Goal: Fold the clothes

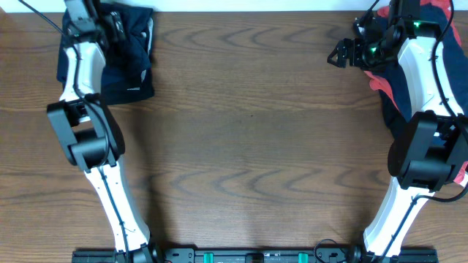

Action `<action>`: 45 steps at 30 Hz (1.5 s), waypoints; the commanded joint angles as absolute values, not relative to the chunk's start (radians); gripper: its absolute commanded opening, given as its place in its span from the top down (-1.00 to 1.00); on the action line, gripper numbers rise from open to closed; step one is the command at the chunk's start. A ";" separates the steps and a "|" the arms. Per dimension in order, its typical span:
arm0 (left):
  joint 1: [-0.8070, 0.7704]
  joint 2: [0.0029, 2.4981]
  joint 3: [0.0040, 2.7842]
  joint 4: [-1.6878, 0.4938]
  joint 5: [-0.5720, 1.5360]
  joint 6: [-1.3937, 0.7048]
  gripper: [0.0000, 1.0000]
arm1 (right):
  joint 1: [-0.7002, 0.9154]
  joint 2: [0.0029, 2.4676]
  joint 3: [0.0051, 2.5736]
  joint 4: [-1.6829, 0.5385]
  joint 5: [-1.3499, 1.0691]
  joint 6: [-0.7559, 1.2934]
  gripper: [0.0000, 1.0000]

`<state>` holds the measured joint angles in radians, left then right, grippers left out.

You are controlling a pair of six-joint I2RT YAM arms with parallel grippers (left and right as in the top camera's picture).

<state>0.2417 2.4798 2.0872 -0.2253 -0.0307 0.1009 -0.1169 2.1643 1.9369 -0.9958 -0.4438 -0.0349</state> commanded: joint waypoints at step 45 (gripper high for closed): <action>0.149 1.839 2.079 -0.883 -0.166 -0.013 -0.96 | -0.099 1.655 2.054 -1.202 -0.266 -0.091 -0.99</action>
<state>0.1440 1.8427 2.0766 -0.8753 -0.1638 0.0109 -0.1059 1.6878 2.0449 -1.1759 -0.2745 -0.0784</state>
